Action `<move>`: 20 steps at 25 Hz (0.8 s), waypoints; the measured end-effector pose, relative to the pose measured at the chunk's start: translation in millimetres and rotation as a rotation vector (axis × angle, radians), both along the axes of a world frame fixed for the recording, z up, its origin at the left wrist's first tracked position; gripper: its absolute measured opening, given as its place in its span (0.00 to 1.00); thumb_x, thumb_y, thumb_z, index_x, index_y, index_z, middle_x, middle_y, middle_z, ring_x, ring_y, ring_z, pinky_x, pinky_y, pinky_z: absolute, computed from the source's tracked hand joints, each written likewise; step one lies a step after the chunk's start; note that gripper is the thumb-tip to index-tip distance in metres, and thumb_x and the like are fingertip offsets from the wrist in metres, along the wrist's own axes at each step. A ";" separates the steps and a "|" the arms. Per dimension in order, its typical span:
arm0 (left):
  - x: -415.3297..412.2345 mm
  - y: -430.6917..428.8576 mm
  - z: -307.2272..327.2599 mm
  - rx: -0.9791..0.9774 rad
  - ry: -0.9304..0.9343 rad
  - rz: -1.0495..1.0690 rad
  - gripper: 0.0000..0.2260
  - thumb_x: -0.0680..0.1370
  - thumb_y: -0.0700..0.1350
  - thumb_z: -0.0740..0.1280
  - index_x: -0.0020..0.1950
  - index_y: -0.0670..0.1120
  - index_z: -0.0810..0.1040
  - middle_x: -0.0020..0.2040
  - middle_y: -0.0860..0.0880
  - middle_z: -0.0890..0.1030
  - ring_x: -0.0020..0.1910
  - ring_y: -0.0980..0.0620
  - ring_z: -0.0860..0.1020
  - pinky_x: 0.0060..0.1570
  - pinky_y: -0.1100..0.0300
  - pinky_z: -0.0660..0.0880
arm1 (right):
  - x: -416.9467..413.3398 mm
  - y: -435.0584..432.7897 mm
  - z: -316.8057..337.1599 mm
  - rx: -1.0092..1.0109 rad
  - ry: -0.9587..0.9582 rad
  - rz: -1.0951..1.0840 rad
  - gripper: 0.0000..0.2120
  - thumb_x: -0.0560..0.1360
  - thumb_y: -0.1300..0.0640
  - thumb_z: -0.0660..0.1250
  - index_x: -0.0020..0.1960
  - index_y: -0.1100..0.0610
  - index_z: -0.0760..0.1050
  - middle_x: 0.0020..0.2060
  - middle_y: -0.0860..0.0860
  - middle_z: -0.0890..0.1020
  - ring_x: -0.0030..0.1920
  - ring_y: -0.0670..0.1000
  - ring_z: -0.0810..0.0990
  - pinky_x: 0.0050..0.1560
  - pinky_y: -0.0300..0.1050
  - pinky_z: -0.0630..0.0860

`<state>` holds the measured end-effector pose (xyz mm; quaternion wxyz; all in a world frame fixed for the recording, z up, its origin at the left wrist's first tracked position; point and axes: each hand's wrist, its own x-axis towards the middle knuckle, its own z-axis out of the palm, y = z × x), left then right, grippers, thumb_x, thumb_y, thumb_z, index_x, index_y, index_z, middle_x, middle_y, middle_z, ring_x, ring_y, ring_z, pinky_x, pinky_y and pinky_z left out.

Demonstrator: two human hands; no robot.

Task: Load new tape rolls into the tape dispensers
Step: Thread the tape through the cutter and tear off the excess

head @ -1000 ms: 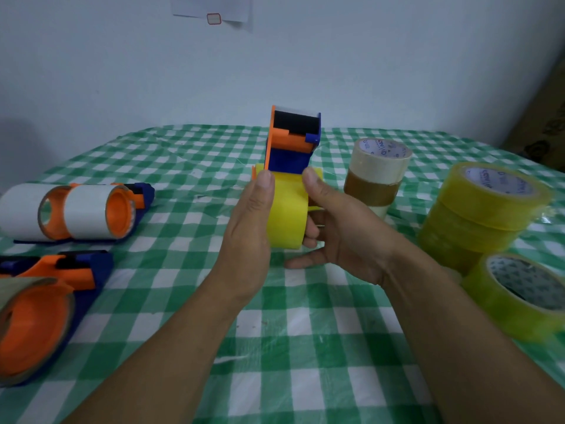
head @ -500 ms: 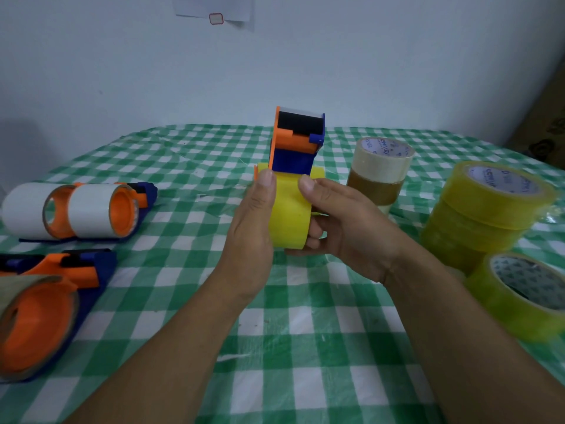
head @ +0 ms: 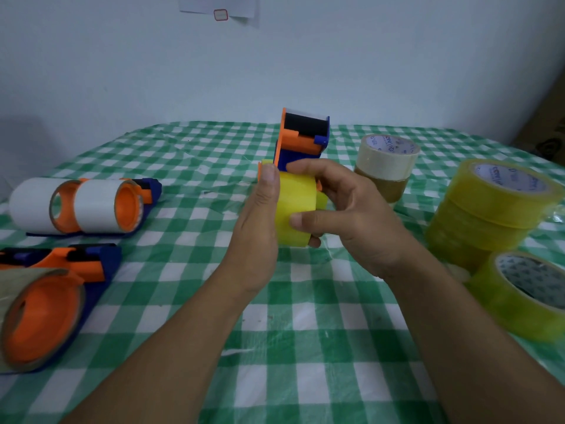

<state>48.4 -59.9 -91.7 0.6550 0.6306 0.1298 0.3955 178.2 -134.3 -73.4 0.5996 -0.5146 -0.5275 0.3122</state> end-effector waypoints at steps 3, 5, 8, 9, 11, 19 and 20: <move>-1.2 -1.3 -0.8 0.037 0.050 -0.001 0.31 0.74 0.69 0.52 0.54 0.49 0.83 0.41 0.45 0.85 0.40 0.49 0.84 0.40 0.55 0.81 | 0.8 -0.3 2.3 0.079 -0.091 -0.089 0.18 0.69 0.71 0.76 0.57 0.64 0.82 0.58 0.58 0.80 0.39 0.61 0.82 0.32 0.53 0.80; -0.7 -3.1 0.0 0.060 0.066 -0.004 0.35 0.74 0.70 0.52 0.55 0.41 0.80 0.38 0.39 0.83 0.36 0.45 0.83 0.39 0.51 0.82 | 3.8 -0.8 4.0 0.133 -0.119 -0.161 0.11 0.71 0.68 0.75 0.53 0.65 0.84 0.56 0.58 0.82 0.39 0.54 0.83 0.36 0.49 0.80; 0.6 -3.0 0.4 0.032 0.044 -0.019 0.36 0.75 0.69 0.51 0.56 0.38 0.79 0.38 0.38 0.82 0.36 0.44 0.82 0.39 0.50 0.82 | 4.1 -2.4 3.0 0.210 -0.369 -0.236 0.07 0.74 0.62 0.74 0.52 0.58 0.85 0.55 0.55 0.83 0.47 0.48 0.85 0.45 0.45 0.82; 1.0 -1.6 0.0 0.016 0.038 -0.015 0.35 0.75 0.68 0.51 0.56 0.38 0.78 0.39 0.37 0.82 0.37 0.44 0.82 0.40 0.49 0.82 | 3.2 -2.5 2.4 0.225 -0.442 -0.253 0.07 0.74 0.61 0.74 0.52 0.56 0.85 0.55 0.53 0.83 0.47 0.49 0.84 0.46 0.44 0.82; 1.3 -0.3 -0.7 -0.007 0.030 -0.020 0.35 0.77 0.66 0.51 0.57 0.36 0.77 0.42 0.34 0.82 0.38 0.42 0.82 0.41 0.47 0.82 | 0.1 -2.6 2.7 0.237 -0.475 -0.271 0.05 0.75 0.63 0.74 0.49 0.55 0.85 0.52 0.51 0.83 0.42 0.53 0.84 0.42 0.43 0.82; 0.6 -2.2 -0.6 -0.001 0.065 -0.015 0.32 0.78 0.63 0.51 0.59 0.36 0.77 0.43 0.33 0.81 0.37 0.42 0.82 0.38 0.49 0.82 | -8.9 2.6 1.8 0.250 -0.724 -0.422 0.06 0.79 0.59 0.67 0.44 0.58 0.79 0.42 0.48 0.80 0.42 0.47 0.78 0.41 0.49 0.77; 0.6 -3.0 -1.4 0.008 0.078 -0.018 0.29 0.79 0.61 0.54 0.59 0.38 0.77 0.43 0.35 0.82 0.37 0.43 0.82 0.37 0.50 0.82 | -7.7 2.9 3.3 0.225 -0.708 -0.460 0.06 0.79 0.58 0.66 0.44 0.57 0.78 0.40 0.47 0.80 0.40 0.46 0.77 0.40 0.50 0.76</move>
